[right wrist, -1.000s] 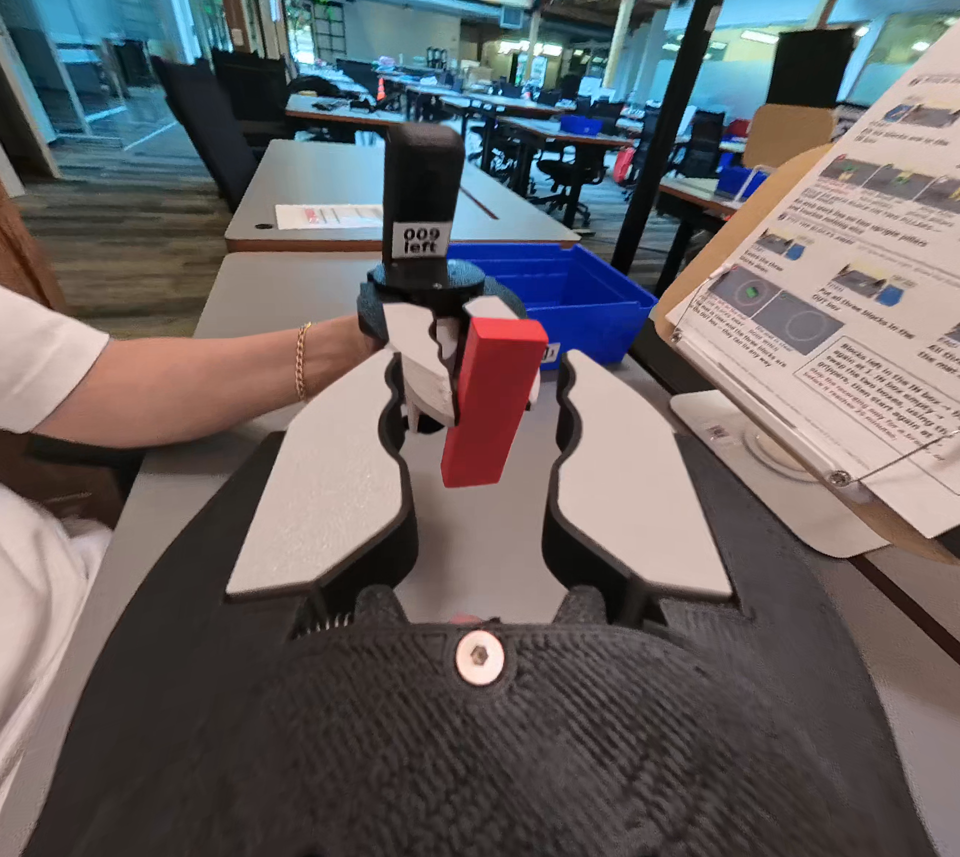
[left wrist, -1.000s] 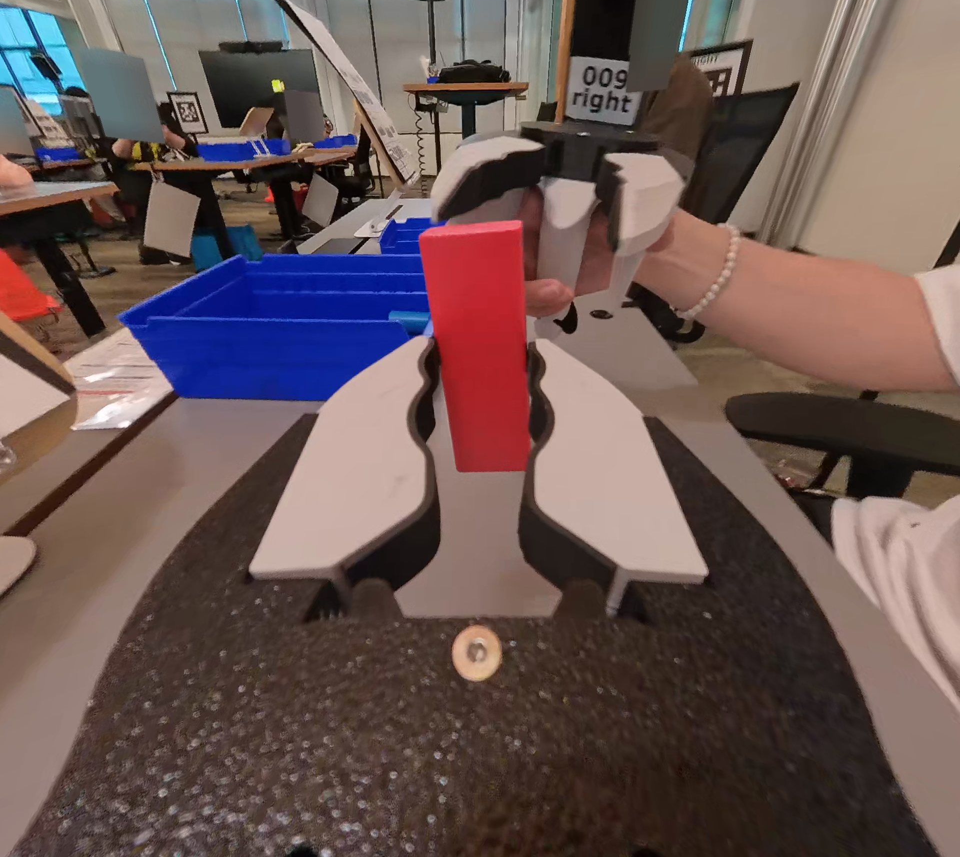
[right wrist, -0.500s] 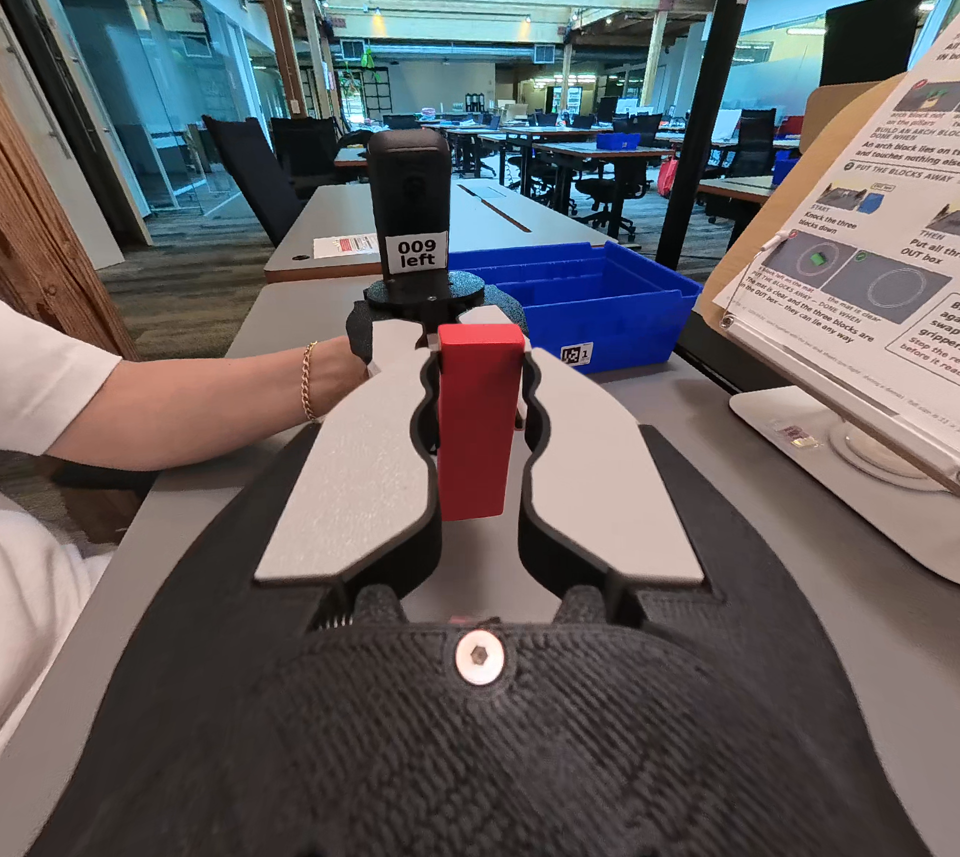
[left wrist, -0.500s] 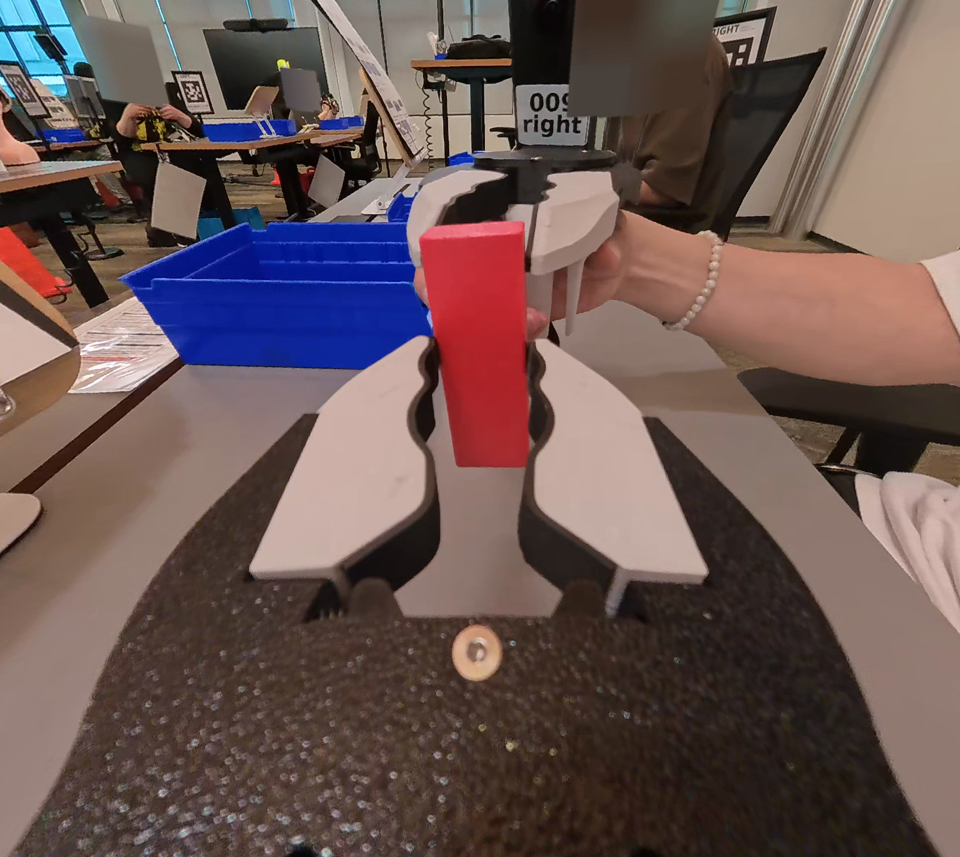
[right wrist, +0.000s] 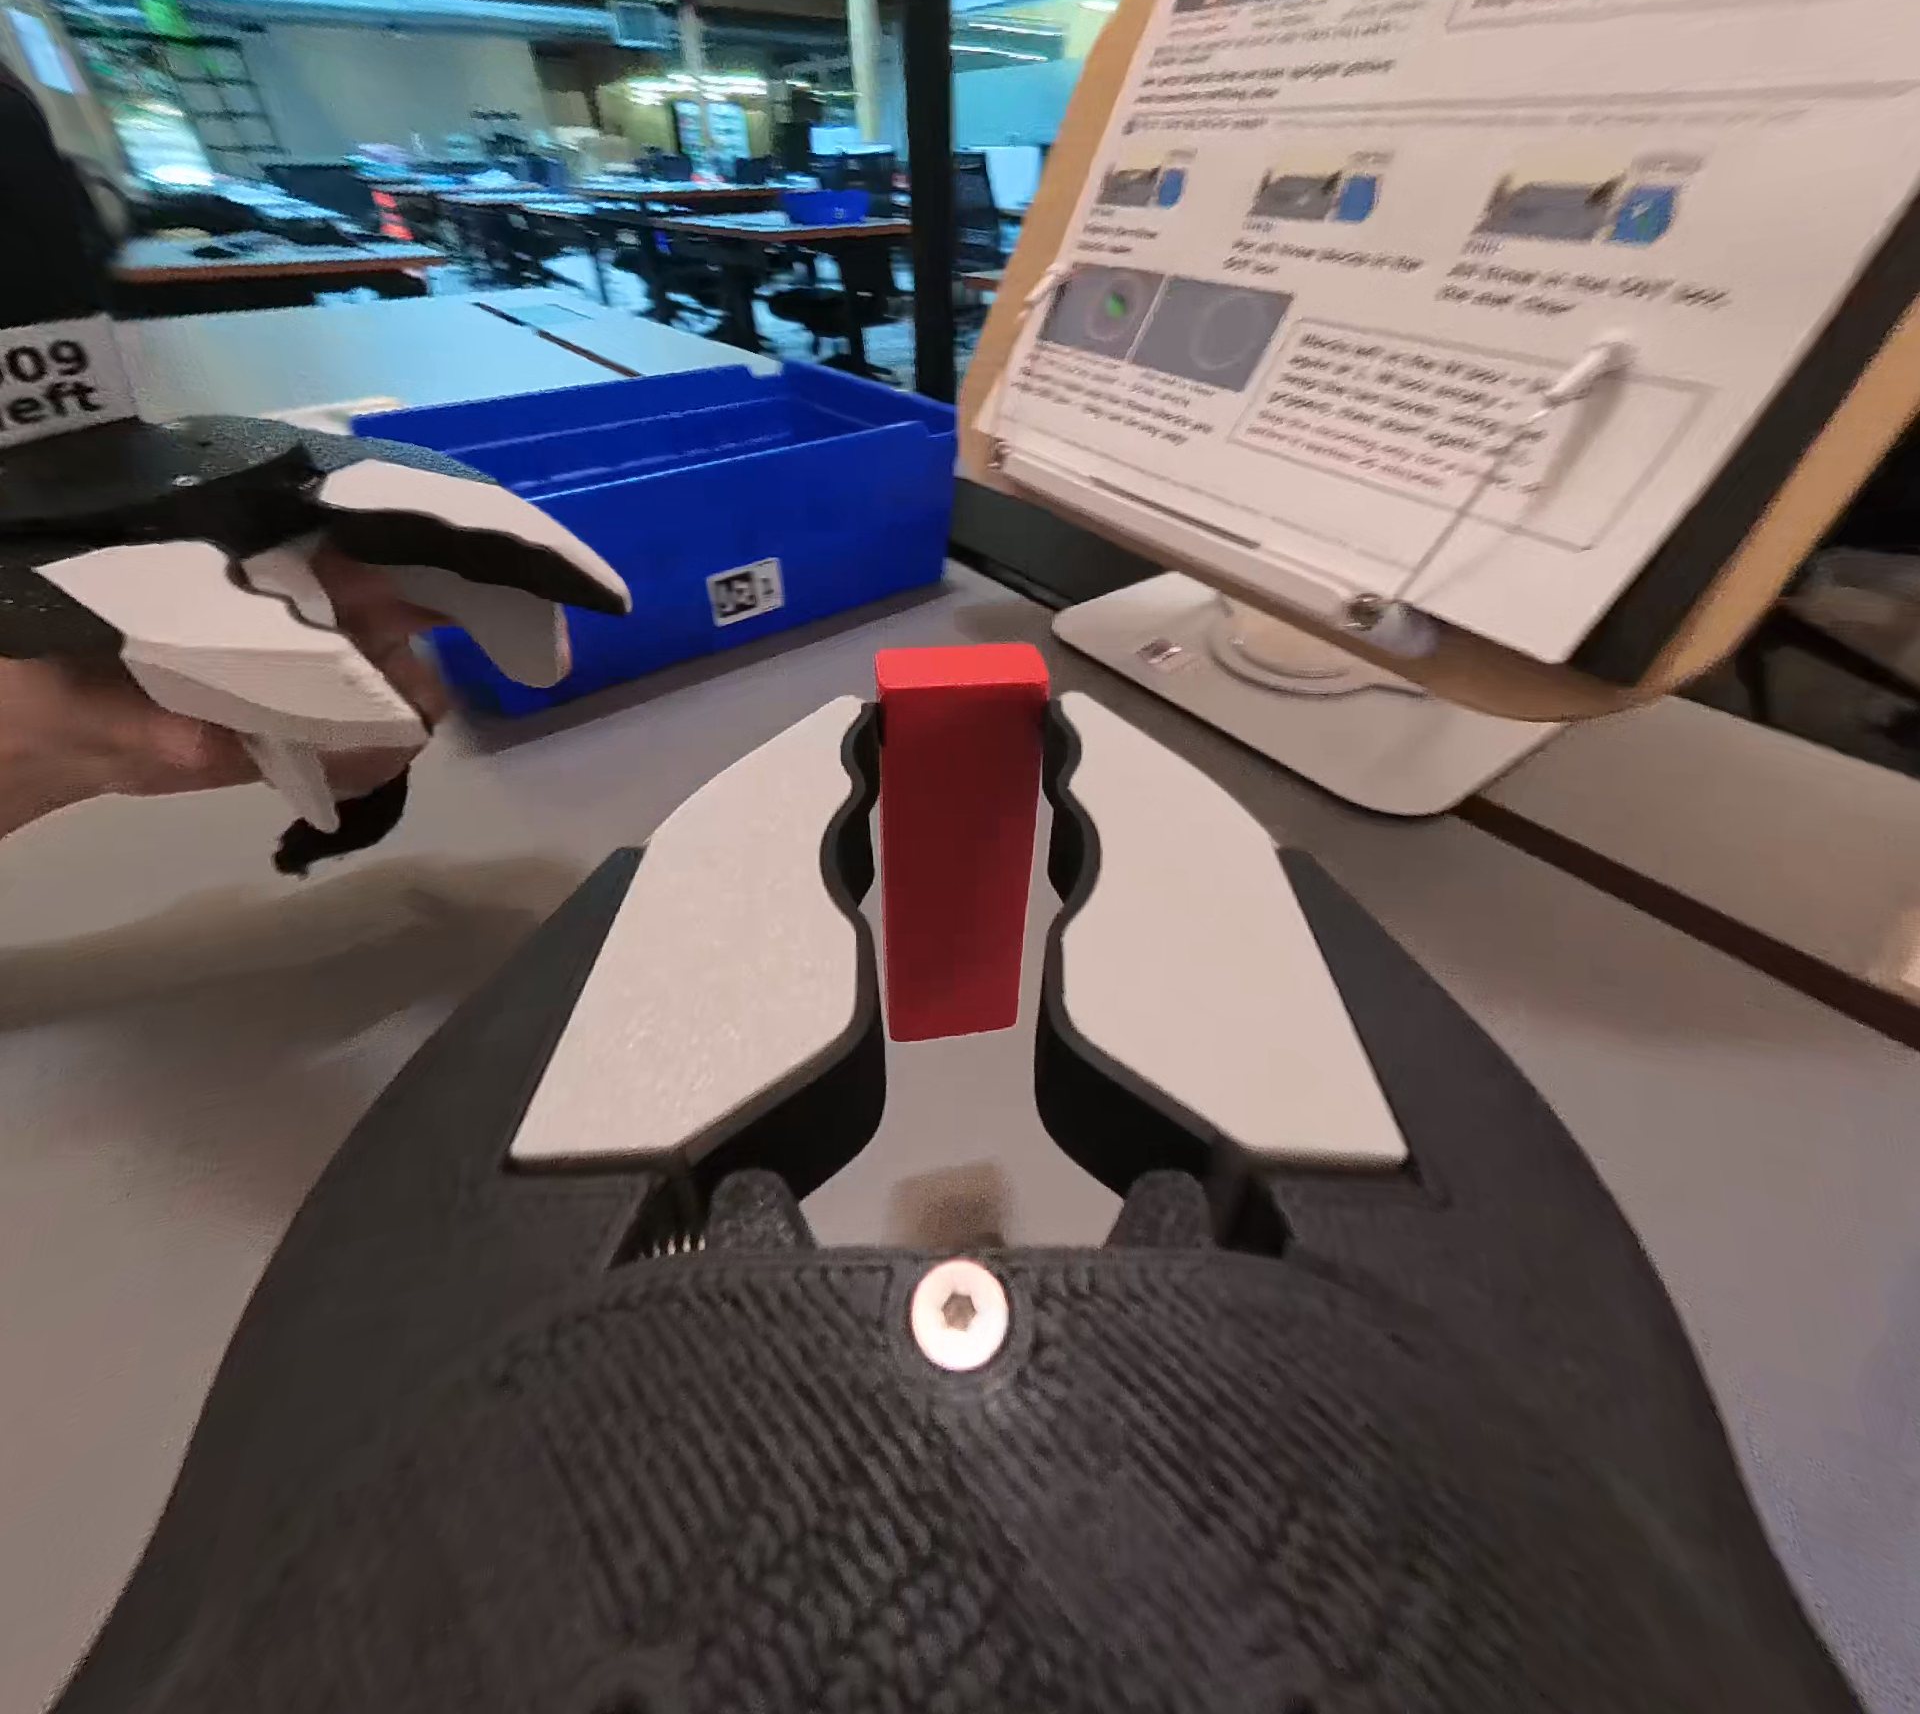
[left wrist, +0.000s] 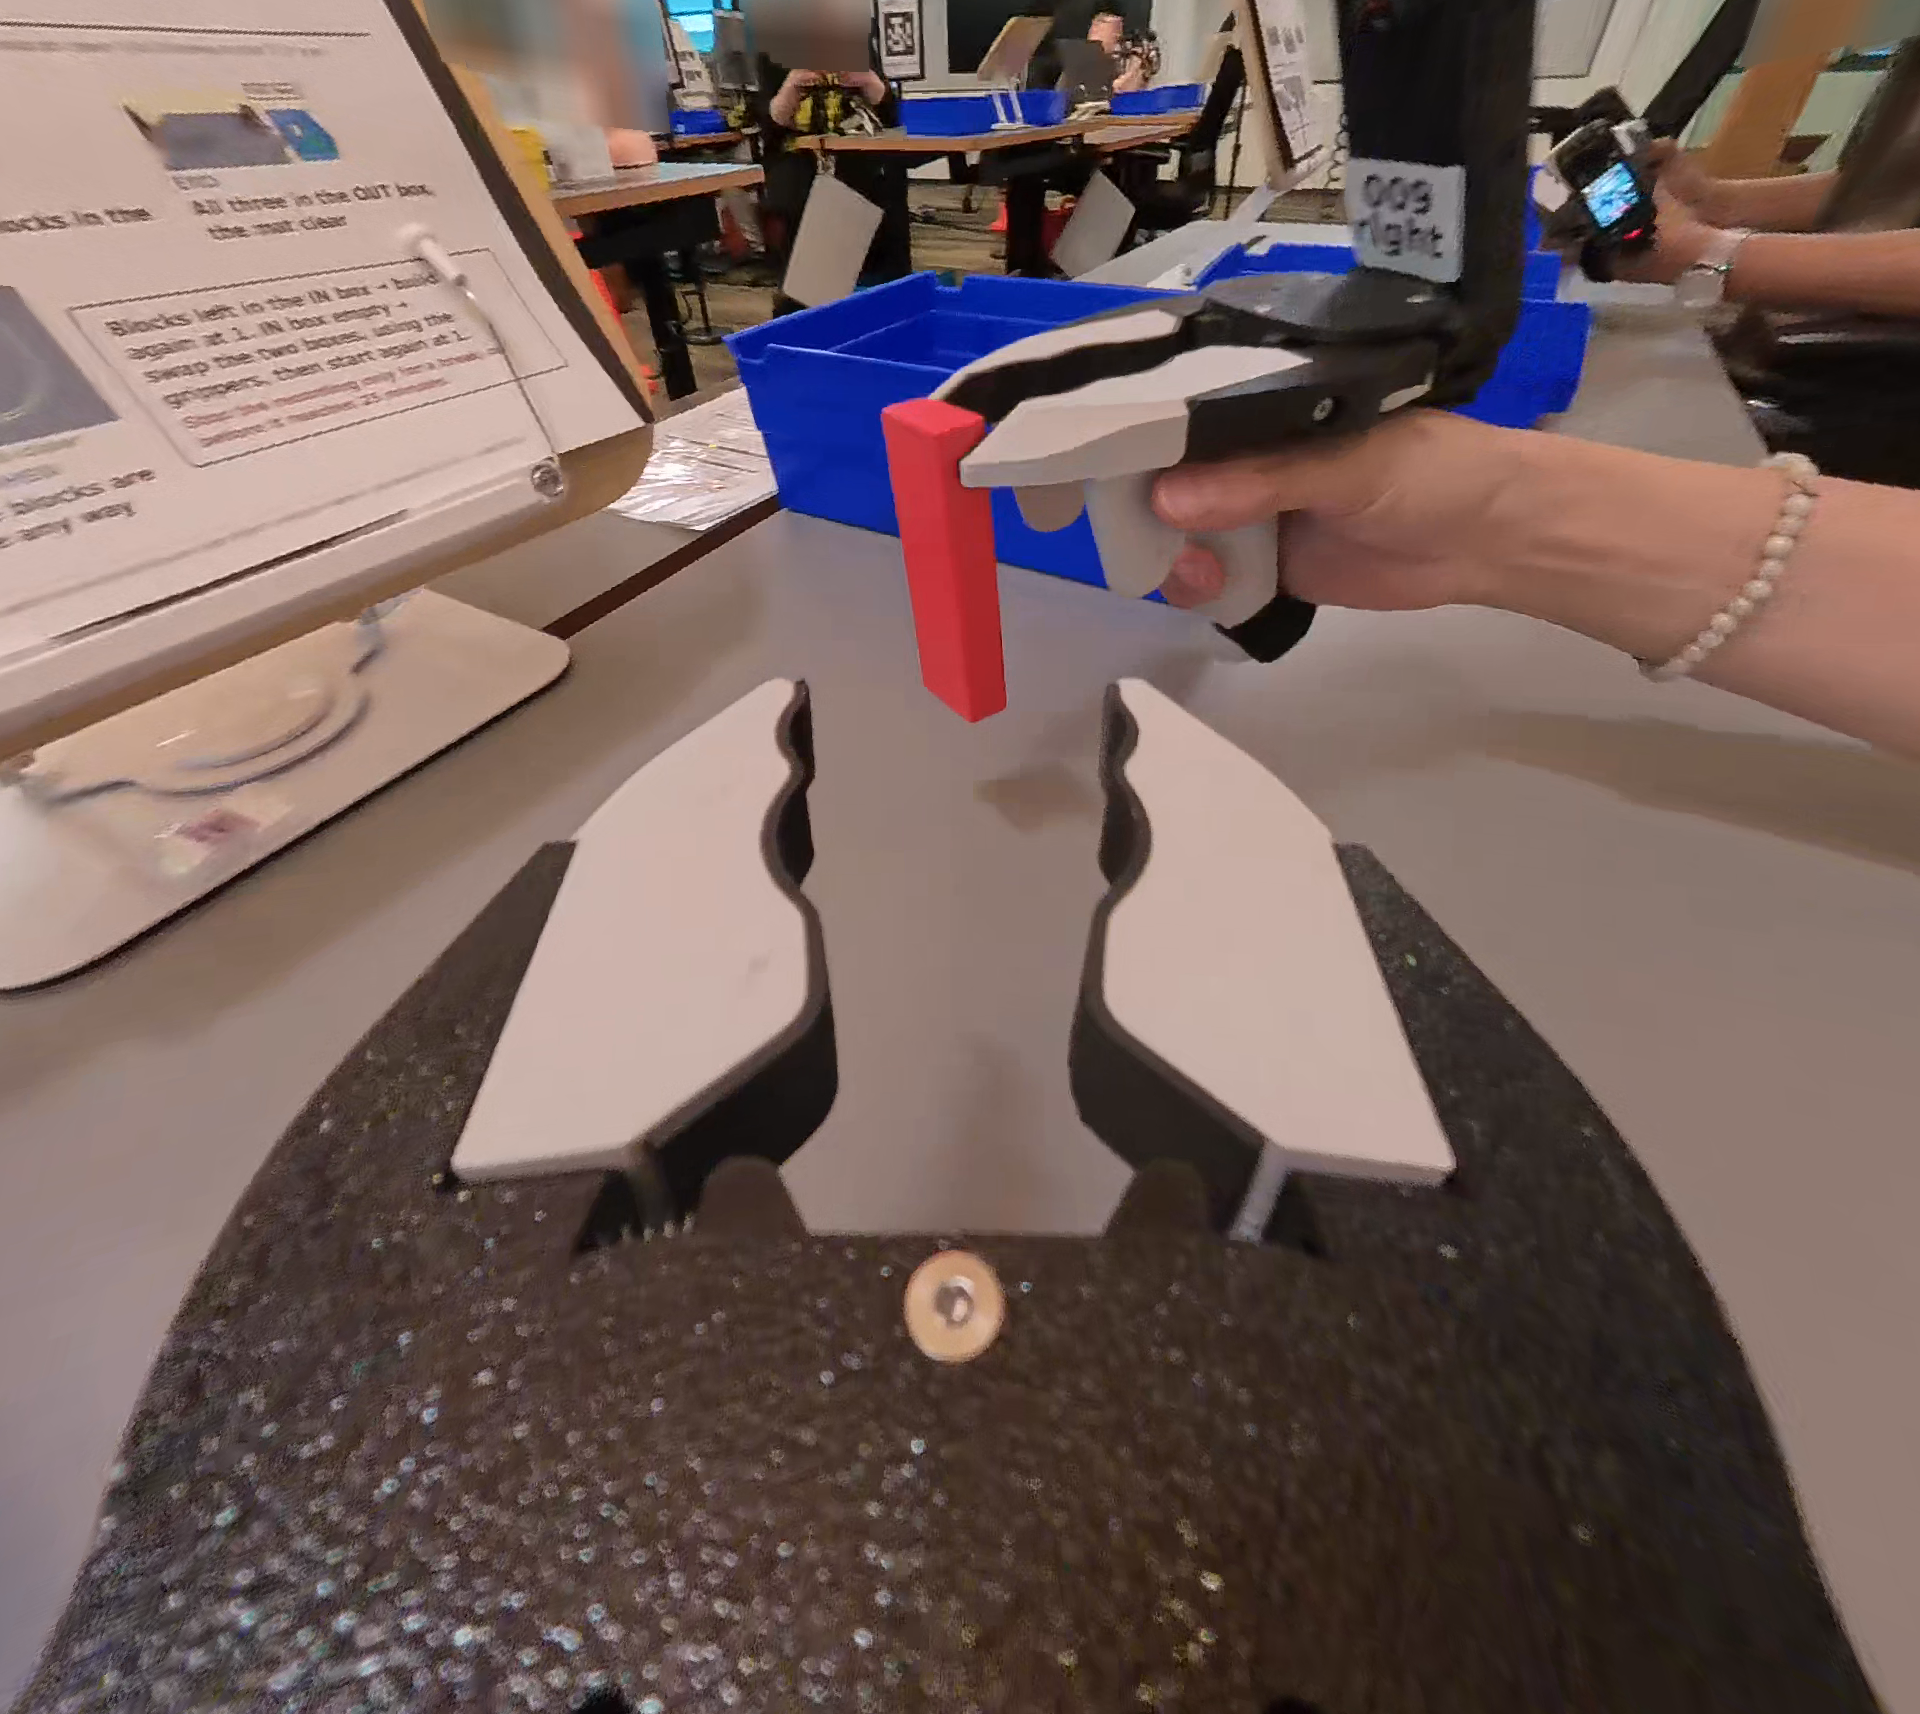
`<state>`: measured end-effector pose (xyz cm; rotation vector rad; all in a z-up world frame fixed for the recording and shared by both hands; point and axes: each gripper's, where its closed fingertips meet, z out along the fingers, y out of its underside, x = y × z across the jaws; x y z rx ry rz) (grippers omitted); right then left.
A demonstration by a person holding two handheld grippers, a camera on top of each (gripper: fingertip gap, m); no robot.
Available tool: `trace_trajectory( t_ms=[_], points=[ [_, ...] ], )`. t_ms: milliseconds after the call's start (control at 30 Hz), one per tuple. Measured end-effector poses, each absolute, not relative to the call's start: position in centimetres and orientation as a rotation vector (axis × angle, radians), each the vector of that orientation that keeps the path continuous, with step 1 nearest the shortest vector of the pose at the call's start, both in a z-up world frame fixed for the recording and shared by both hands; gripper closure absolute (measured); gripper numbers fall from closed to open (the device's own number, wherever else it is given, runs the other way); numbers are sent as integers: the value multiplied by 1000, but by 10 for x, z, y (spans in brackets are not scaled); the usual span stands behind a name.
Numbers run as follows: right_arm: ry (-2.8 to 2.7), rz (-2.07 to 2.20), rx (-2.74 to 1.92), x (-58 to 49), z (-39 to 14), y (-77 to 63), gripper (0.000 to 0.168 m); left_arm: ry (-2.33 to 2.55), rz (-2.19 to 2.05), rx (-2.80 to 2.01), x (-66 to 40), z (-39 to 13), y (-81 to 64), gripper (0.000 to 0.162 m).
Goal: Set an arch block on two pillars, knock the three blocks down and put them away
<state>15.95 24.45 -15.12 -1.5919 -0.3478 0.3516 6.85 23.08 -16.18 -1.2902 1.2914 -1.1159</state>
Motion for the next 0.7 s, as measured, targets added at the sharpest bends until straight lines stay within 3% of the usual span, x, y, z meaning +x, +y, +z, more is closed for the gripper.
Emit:
trace_trajectory(
  t_ms=[33,700],
  points=[
    [-375,397,-1579,155,-156,247,138,1285,-1100,-1282,65,-164,231,112],
    [-746,702,-1595,140,-198,279,138,1227,-1103,-1312,55,-185,239,118]
  ],
)
